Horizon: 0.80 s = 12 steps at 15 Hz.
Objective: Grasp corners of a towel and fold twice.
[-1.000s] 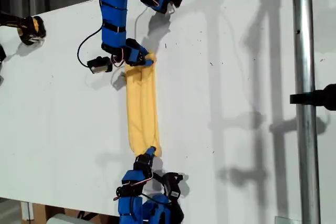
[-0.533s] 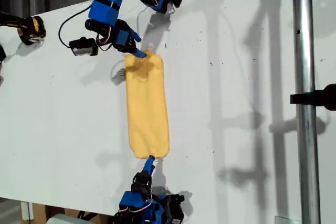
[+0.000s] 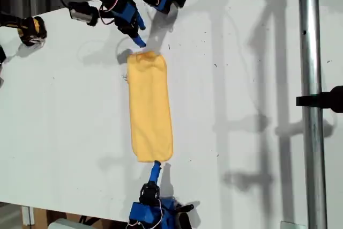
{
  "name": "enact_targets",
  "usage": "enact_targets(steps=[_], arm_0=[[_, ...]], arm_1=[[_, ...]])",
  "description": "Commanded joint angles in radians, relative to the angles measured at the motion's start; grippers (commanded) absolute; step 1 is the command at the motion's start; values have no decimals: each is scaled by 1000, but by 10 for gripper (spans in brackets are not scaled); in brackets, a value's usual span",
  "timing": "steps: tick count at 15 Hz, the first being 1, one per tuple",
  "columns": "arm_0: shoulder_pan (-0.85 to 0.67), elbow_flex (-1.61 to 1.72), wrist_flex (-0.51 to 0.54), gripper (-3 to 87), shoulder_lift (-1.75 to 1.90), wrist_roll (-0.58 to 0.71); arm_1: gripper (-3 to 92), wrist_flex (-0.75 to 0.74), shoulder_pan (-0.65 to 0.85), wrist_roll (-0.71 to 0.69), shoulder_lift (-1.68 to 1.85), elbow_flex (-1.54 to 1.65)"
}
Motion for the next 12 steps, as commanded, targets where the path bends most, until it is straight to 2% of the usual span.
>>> enact_targets(steps=[1, 3, 6, 8, 12], arm_0=[[95, 29, -80, 148, 23, 23], [169, 87, -132, 142, 23, 20], [215, 166, -186, 140, 23, -38], [219, 178, -176, 139, 23, -55], [207, 175, -169, 140, 23, -51]], arm_1=[[258, -117, 14, 25, 198, 160], [272, -273, 55, -41, 218, 278], [328, -465, 130, -196, -5, 229], [346, -532, 184, -310, -196, 150], [371, -661, 236, -440, -531, 58]])
